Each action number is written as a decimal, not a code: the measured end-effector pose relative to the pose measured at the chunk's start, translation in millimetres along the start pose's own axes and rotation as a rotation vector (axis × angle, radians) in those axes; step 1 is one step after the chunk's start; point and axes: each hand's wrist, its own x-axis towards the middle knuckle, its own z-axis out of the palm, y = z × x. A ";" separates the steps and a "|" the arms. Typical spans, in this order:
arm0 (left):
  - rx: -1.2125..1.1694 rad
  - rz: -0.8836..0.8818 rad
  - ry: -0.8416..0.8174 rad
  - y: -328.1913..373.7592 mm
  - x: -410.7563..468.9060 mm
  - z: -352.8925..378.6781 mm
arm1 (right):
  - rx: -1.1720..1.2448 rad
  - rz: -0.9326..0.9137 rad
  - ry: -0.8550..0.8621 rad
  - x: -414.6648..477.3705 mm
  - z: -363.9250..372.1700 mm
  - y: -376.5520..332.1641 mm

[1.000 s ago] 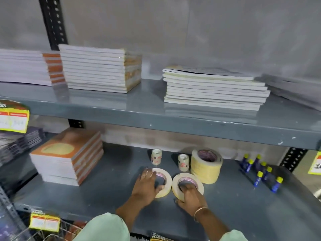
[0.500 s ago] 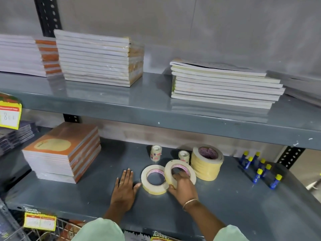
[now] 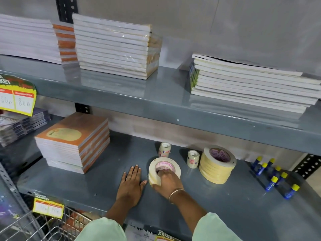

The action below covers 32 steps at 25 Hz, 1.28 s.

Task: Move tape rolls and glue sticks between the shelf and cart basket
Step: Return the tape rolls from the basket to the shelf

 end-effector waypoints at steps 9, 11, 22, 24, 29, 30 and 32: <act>-0.002 -0.004 0.008 0.1 -0.2 0.3 | -0.043 0.036 -0.033 -6.5 -2.9 -2.8; 0.001 0.002 0.017 0.1 0.1 0.8 | -0.061 0.022 -0.054 -9.5 -6.6 -1.2; 0.012 0.013 0.038 -2.0 0.7 3.0 | -0.126 0.280 0.225 -1.4 -130.3 118.2; 0.010 0.012 0.041 -2.2 0.9 3.7 | -0.138 0.325 0.181 -4.0 -129.0 136.3; 0.001 0.010 0.053 -1.7 0.7 4.8 | -0.124 0.360 0.113 -3.0 -126.1 145.9; 0.005 0.010 0.050 -2.1 0.8 4.5 | -0.138 0.361 0.106 -1.9 -126.3 145.0; 0.012 0.006 0.039 -1.9 1.1 3.5 | -0.170 0.370 0.092 -0.4 -126.9 142.8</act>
